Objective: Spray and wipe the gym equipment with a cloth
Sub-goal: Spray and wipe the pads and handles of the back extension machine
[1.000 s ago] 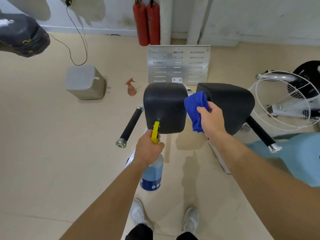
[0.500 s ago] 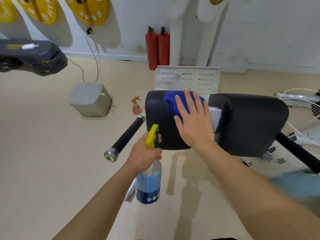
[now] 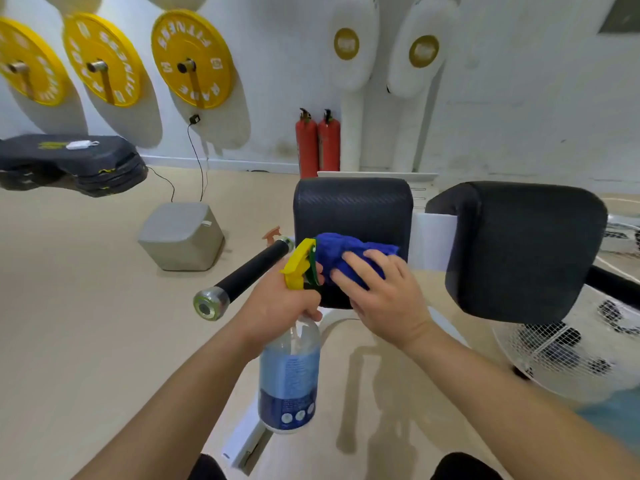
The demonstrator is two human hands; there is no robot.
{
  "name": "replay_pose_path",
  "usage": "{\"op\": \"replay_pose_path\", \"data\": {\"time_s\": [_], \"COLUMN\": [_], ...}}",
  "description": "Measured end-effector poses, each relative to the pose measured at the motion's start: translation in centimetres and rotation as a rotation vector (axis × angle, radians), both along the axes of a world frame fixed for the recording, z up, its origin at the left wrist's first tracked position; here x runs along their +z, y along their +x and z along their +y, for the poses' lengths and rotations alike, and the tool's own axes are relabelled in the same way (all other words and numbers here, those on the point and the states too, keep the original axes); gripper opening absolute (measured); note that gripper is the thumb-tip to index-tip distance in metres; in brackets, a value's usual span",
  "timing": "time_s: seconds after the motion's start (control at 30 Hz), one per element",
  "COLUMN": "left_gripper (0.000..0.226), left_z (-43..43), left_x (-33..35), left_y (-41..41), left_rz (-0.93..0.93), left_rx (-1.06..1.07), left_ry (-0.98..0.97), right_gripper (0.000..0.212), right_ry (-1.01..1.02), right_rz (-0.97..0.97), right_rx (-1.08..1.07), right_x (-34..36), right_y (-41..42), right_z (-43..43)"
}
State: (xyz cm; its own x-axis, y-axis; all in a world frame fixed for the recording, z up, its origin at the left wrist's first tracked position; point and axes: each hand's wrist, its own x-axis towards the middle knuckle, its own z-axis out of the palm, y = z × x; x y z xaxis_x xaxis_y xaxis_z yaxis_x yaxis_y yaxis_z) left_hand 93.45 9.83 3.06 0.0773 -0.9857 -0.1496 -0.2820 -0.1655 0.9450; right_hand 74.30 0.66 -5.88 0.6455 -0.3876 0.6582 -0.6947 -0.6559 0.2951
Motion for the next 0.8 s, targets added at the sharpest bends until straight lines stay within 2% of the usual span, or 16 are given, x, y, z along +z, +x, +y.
{"op": "replay_pose_path", "data": {"time_s": [0.1, 0.23, 0.33, 0.43, 0.53, 0.67, 0.8], "left_gripper": [0.049, 0.039, 0.042, 0.048, 0.046, 0.039, 0.033], "left_z": [0.2, 0.0, -0.3, 0.0, 0.4, 1.3, 2.3], "left_x": [-0.4, -0.3, 0.2, 0.4, -0.2, -1.4, -2.1], "left_y": [0.2, 0.4, 0.4, 0.4, 0.6, 0.9, 1.3], "left_rz": [-0.012, -0.02, -0.027, 0.007, 0.004, -0.058, -0.097], "left_rx": [0.016, 0.01, 0.029, 0.081, 0.096, 0.066, 0.079], "left_ry": [-0.015, -0.022, -0.035, -0.05, -0.067, -0.02, 0.013], "right_gripper": [0.039, 0.046, 0.052, 0.055, 0.057, 0.065, 0.056], "right_ry": [0.049, 0.152, 0.166, 0.137, 0.108, 0.143, 0.051], "right_rz": [0.062, -0.076, -0.104, -0.064, -0.049, 0.096, 0.249], "right_rx": [-0.013, -0.151, -0.233, -0.211, -0.076, 0.004, 0.102], "right_x": [3.4, 8.4, 9.7, 8.2, 3.4, -3.0, -0.4], "right_y": [0.5, 4.0, 6.3, 6.1, 4.9, 2.4, 1.4], "right_z": [-2.4, -4.8, -5.6, -4.2, -1.1, 2.5, 0.5]}}
